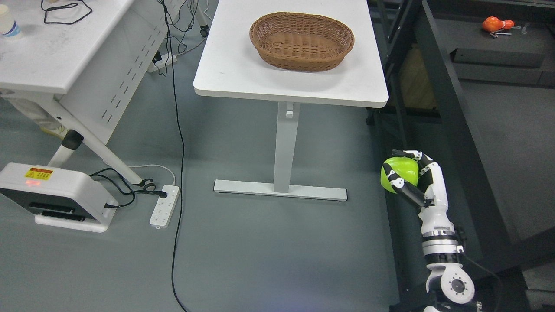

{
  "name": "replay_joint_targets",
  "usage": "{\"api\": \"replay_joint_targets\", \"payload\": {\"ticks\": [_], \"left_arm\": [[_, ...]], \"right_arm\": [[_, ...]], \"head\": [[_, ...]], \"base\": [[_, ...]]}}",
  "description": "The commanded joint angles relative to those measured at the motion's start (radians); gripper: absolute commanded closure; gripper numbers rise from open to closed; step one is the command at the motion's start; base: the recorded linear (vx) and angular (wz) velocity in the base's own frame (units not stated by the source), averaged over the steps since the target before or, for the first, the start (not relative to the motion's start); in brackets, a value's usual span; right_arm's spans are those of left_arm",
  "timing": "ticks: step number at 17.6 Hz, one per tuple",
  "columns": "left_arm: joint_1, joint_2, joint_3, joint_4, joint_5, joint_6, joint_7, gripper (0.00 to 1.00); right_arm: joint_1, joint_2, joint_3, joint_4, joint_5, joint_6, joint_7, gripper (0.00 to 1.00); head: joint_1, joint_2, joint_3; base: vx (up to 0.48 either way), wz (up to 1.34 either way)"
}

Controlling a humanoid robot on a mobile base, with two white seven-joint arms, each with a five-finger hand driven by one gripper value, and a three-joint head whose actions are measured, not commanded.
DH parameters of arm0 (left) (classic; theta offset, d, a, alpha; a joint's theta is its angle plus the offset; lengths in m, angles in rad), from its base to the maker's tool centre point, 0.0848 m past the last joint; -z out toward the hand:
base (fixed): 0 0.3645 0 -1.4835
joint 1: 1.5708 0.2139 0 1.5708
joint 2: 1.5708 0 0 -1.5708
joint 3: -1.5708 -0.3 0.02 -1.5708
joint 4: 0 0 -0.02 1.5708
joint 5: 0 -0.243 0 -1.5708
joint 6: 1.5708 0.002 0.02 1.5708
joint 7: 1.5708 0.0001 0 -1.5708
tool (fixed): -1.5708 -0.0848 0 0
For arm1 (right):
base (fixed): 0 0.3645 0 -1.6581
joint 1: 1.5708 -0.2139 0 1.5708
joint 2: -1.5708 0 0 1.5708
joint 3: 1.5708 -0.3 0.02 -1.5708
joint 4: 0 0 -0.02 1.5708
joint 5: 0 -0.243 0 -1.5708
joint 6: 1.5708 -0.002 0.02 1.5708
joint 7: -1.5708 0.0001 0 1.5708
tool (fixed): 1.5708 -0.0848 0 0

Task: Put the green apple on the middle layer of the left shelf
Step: 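Carry the held apple in the right hand while turning toward the shelf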

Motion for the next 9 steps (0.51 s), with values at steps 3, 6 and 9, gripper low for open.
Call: {"api": "replay_joint_targets", "payload": {"ticks": [3,6,9], "left_arm": [[-0.021,0.017,0.0,0.0,0.0,0.0,-0.001,0.0],[-0.021,0.017,0.0,0.0,0.0,0.0,-0.001,0.0],[-0.021,0.017,0.0,0.0,0.001,0.0,-0.001,0.0]], "right_arm": [[0.003,-0.017,0.036,-0.002,0.017,-0.001,0.001,1.0],[0.003,-0.019,0.035,-0.002,0.017,-0.001,0.001,1.0],[0.003,-0.019,0.035,-0.002,0.017,-0.001,0.001,1.0]], "head": [[0.0,0.0,0.0],[0.0,0.0,0.0],[0.0,0.0,0.0]], "base": [[-0.267,0.07],[-0.257,0.07],[-0.244,0.06]]}}
